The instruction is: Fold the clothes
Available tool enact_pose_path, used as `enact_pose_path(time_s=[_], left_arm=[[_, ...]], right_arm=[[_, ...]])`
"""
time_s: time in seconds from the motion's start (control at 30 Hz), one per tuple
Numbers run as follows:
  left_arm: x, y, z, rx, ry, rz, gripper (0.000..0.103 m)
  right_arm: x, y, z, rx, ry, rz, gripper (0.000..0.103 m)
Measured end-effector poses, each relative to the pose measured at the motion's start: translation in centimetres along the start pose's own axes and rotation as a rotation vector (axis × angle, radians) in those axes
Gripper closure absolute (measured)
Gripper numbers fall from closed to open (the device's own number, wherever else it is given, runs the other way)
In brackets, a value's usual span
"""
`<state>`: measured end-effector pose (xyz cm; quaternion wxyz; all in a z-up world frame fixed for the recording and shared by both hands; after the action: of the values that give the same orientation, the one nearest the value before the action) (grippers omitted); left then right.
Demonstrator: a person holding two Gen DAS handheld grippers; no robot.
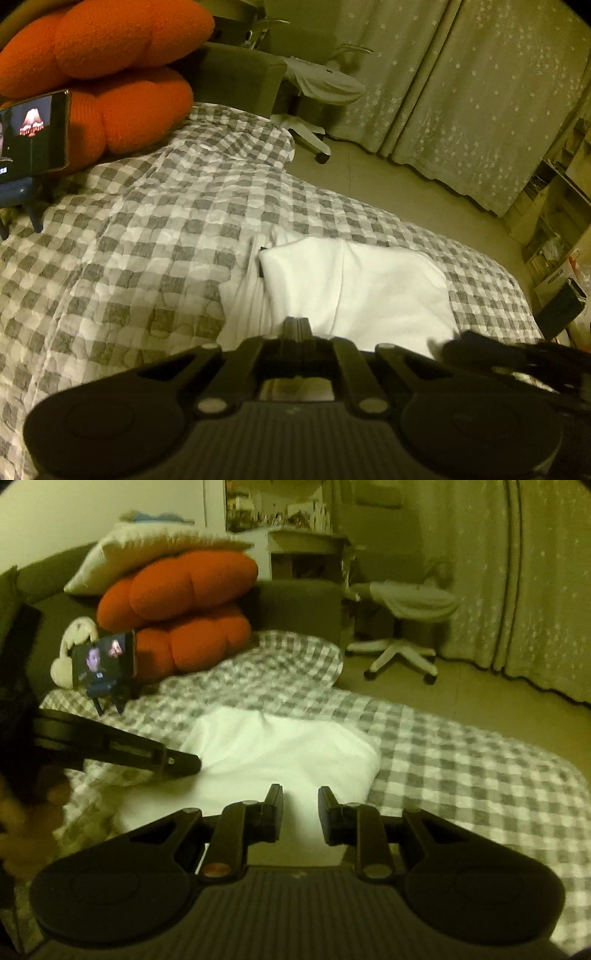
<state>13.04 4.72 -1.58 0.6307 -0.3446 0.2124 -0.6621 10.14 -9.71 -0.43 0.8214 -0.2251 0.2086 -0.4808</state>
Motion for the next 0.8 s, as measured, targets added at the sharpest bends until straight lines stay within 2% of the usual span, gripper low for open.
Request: enact_pose_path(time_s=[0.07,0.13,0.33,0.43,0.5,0.6,0.67,0.7,0.8], left_arm=[[0.1,-0.1,-0.1,-0.004,0.002,0.002,0.100],[0.2,-0.2,-0.1,-0.006,0.012,0.010,0.100],[0.5,-0.1,-0.1,-0.007,0.040,0.025,0.100],[0.3,0.0,0.0,-0.014,0.038,0.014,0.100],[0.1,0.1,0.1,-0.024,0.026,0.004,0.100],[0.3,0.1,0.1,-0.027,0.029,0.004,0.100],[0.4,0.0,0.0,-0.024,0.036,0.009,0.100],[0.4,0.0,0.1,-0.024,0.036,0.007,0.100],[0.3,-0.1,0.2,-0.031,0.028,-0.011,0.100]], right_arm=[[0.4,0.8,0.2,0.015,0.008,-0.015,0.085],[1.0,1.1,0.7,0.022,0.014,-0.041,0.085],[2.5,2.7,1.6,0.018,0.056,-0.026,0.080],[4.2,3.8,2.0,0.015,0.103,-0.064,0.080],[4.9,4.6,1.8,0.008,0.131,-0.039,0.081],[5.1,5.1,2.0,0.009,0.087,-0.053,0.087],[5.9,5.0,2.4,0.023,0.121,-0.063,0.094],[6.5,4.8,2.6,0.037,0.152,-0.067,0.101],[7.1,4.3,2.6,0.066,0.189,-0.061,0.101]])
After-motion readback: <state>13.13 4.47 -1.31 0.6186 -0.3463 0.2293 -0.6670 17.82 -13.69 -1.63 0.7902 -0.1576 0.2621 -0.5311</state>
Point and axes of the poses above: each gripper's, at about its wrist camera, not at the fingertips, and y roughly the way its jaws point, x to its right, z to its top, the point moved 8 cm from there along y, roughly the way its jaws point, and after that the axes turned 7 degrees about z, right-handed, at the moved point
